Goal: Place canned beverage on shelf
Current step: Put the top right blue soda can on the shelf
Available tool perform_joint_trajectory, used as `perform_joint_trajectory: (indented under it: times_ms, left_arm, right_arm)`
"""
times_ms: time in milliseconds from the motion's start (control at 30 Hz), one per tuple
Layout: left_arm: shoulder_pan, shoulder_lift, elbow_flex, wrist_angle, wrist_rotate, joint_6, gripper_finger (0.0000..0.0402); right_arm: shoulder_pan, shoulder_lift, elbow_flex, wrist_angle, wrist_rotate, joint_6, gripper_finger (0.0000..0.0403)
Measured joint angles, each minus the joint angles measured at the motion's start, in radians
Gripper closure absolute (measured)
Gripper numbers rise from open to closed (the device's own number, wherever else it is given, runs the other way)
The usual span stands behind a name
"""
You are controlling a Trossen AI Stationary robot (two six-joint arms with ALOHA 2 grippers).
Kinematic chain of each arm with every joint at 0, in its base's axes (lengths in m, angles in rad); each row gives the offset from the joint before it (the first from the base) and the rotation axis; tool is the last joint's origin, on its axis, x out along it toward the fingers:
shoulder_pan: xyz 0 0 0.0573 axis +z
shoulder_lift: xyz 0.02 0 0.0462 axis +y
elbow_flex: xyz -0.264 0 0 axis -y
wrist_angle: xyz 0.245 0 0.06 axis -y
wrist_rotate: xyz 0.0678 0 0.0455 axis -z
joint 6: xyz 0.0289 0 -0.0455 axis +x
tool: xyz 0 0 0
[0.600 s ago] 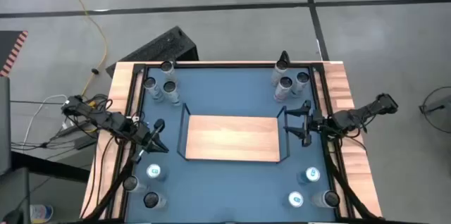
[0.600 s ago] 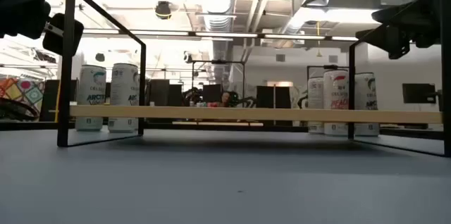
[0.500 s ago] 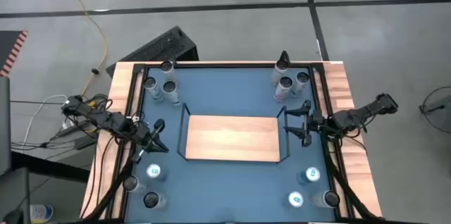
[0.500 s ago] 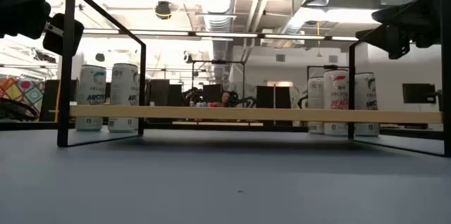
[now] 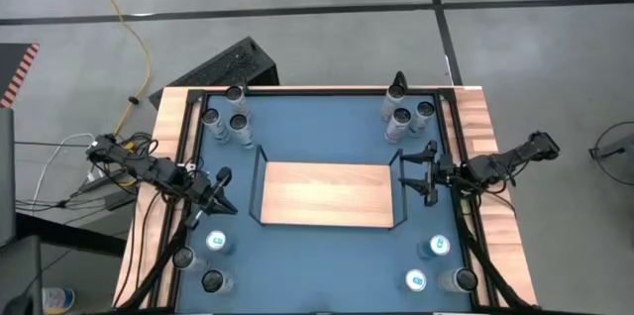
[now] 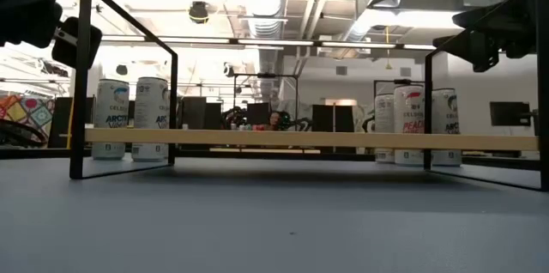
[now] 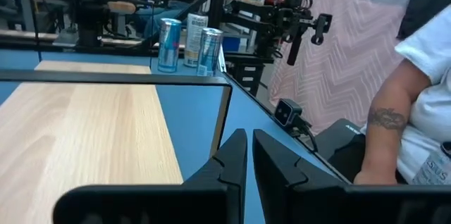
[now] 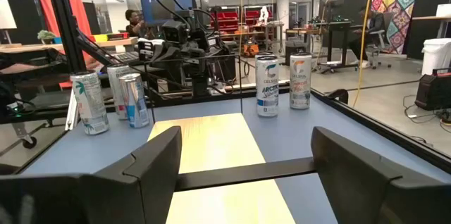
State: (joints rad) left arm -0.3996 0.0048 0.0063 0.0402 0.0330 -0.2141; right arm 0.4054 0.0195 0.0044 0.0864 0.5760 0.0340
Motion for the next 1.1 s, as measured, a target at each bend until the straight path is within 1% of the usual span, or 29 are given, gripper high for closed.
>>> perform_joint_trajectory:
  times_ms: [200, 1100]
  left_arm:
    - [0.000, 0.000, 0.000, -0.004, -0.078, -0.080, 0.0388]
    - [0.000, 0.000, 0.000, -0.005, -0.072, -0.073, 0.0388]
  right_arm:
    - [0.000, 0.000, 0.000, 0.000, 0.000, 0.000, 0.0100]
    - [0.000, 0.000, 0.000, 0.000, 0.000, 0.000, 0.0100]
